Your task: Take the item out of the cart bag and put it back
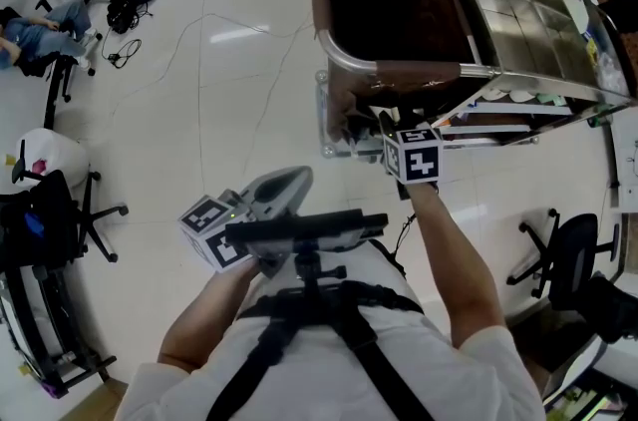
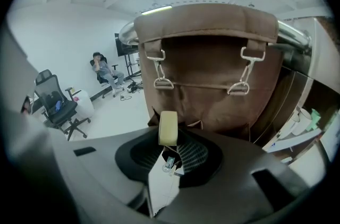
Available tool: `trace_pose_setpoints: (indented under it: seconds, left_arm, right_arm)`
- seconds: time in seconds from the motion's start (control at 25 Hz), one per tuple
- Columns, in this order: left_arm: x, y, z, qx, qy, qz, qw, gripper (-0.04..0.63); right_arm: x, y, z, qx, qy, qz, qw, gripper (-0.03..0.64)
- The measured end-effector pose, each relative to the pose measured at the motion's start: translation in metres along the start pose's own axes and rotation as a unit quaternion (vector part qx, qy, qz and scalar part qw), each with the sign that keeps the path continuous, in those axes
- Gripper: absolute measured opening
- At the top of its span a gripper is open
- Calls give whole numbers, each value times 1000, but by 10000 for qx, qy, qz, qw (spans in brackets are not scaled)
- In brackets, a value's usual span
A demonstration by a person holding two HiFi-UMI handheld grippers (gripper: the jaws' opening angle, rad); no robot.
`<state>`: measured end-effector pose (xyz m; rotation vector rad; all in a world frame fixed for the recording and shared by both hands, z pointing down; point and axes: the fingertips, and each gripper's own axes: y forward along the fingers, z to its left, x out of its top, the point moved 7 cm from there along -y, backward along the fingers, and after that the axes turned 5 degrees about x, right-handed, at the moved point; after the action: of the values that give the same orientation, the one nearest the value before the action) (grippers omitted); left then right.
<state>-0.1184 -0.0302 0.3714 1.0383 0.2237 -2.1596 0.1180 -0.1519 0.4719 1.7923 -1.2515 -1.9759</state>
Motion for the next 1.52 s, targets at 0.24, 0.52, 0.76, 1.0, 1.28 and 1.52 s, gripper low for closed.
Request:
trace_pose_setpoints:
  seconds: [0.24,0.52,0.76,1.0,1.28,1.52]
  left_arm:
    - [0,0,1,27,10,-4,10000,3]
    - [1,0,2,15,6,5,10000,3]
    - [2,2,3,-6,-5,8,10000,4]
    - [0,1,4,-18,3,68,10000,3]
    - [0,3,2,-30,-19,31,10000,3]
    - [0,4,1,-54,-27,45,10000,3]
  right_arm:
    - [-1,8,1,2,14,104,9999,83]
    - [-1,10,2,110,81,106,9999,112]
    - [0,9,2,115,77,63,9999,112]
    - [5,3,3,121,121,-113,9998,157]
    - [13,-7,8,178,120,-319,9993,167]
    - [19,-22,9,164,163,-538,9983,167]
